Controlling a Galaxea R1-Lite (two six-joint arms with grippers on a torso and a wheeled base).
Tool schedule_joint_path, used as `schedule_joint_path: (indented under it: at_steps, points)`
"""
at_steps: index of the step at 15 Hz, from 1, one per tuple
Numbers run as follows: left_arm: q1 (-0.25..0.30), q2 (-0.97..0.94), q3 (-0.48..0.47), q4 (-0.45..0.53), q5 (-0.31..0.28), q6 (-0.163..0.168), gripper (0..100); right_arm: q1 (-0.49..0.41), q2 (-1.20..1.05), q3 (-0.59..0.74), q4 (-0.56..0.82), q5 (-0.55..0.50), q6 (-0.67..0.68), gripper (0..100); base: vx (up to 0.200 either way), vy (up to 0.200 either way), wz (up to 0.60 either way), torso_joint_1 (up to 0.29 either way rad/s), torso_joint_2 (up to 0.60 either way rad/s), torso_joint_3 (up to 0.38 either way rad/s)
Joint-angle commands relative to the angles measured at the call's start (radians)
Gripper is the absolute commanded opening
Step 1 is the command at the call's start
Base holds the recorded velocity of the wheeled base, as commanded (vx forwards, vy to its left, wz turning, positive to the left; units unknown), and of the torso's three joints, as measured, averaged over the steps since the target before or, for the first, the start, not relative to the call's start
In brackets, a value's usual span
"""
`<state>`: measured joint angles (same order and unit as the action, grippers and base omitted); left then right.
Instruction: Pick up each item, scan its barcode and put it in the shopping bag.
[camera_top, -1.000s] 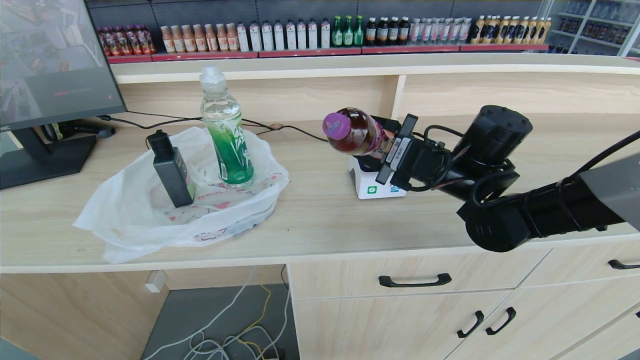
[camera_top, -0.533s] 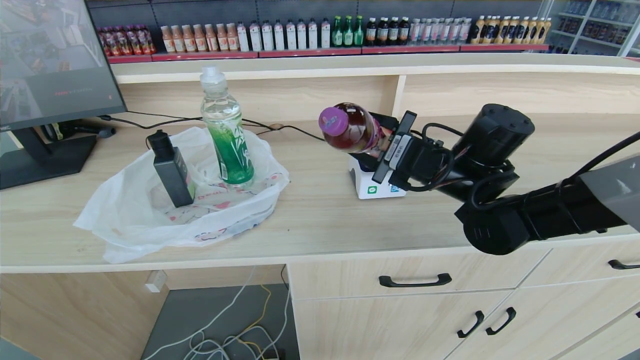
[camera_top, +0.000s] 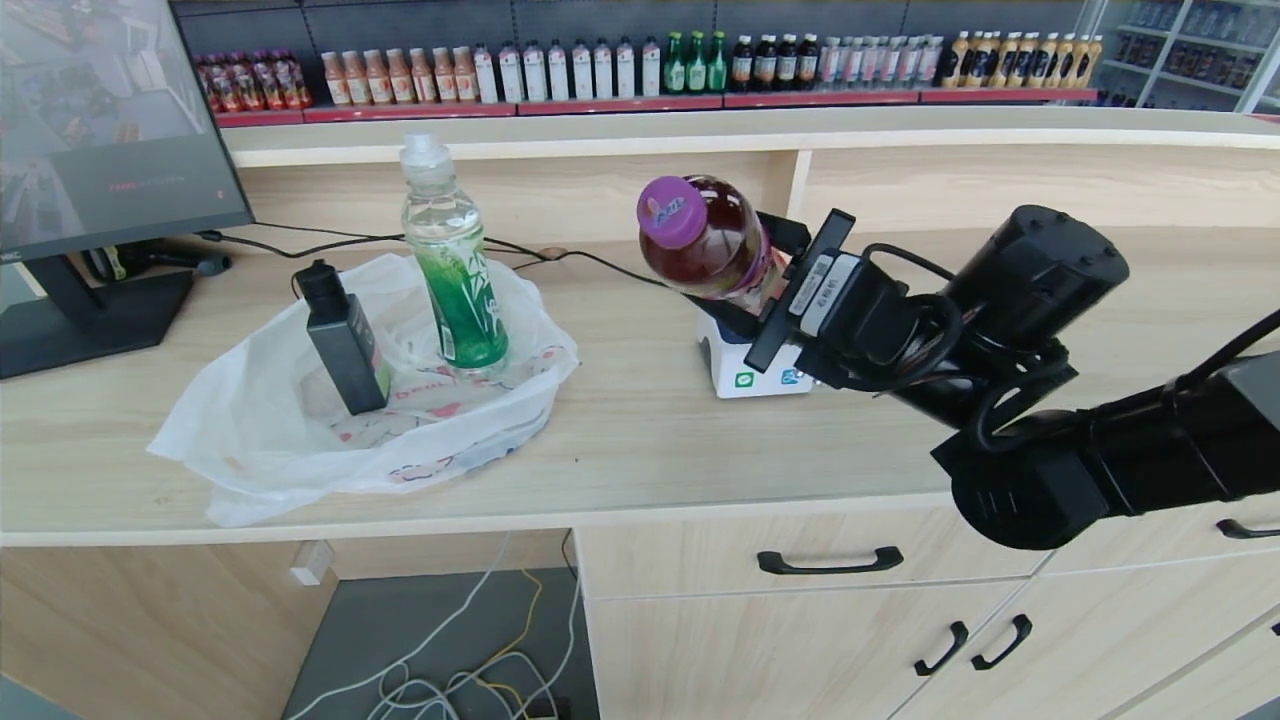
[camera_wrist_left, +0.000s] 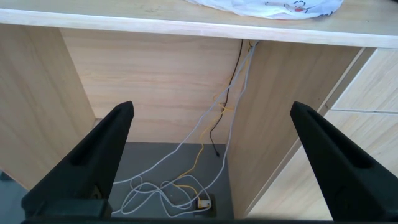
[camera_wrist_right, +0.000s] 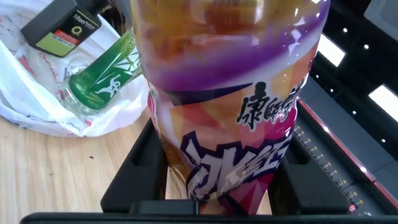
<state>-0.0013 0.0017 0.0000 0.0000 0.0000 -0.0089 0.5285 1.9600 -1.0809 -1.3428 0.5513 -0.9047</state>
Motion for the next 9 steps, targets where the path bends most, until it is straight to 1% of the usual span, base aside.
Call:
schedule_joint_path:
  at_steps: [1, 2, 3, 4, 6, 7, 9]
  points:
    - [0.000, 0.000, 0.000, 0.000, 0.000, 0.000, 100, 0.008, -0.075, 0.130, -0.101, -0.068, 0.089, 0, 0.000, 0.000, 0.00, 0.000, 0.00, 0.000]
    - [0.000, 0.000, 0.000, 0.000, 0.000, 0.000, 100, 0.008, -0.093, 0.167, -0.197, -0.169, 0.168, 0, 0.000, 0.000, 0.00, 0.000, 0.00, 0.000]
    - [0.000, 0.000, 0.000, 0.000, 0.000, 0.000, 100, 0.007, -0.096, 0.174, -0.228, -0.197, 0.208, 0, 0.000, 0.000, 0.00, 0.000, 0.00, 0.000]
    - [0.000, 0.000, 0.000, 0.000, 0.000, 0.000, 100, 0.004, -0.110, 0.183, -0.228, -0.197, 0.233, 0, 0.000, 0.000, 0.00, 0.000, 0.00, 0.000]
    - [0.000, 0.000, 0.000, 0.000, 0.000, 0.000, 100, 0.008, -0.136, 0.243, -0.228, -0.198, 0.251, 0, 0.000, 0.000, 0.00, 0.000, 0.00, 0.000]
    - [0.000, 0.000, 0.000, 0.000, 0.000, 0.000, 100, 0.004, -0.190, 0.323, -0.228, -0.198, 0.293, 0, 0.000, 0.000, 0.00, 0.000, 0.00, 0.000]
    - [0.000, 0.000, 0.000, 0.000, 0.000, 0.000, 100, -0.019, -0.227, 0.328, -0.228, -0.200, 0.379, 0, 0.000, 0.000, 0.00, 0.000, 0.00, 0.000]
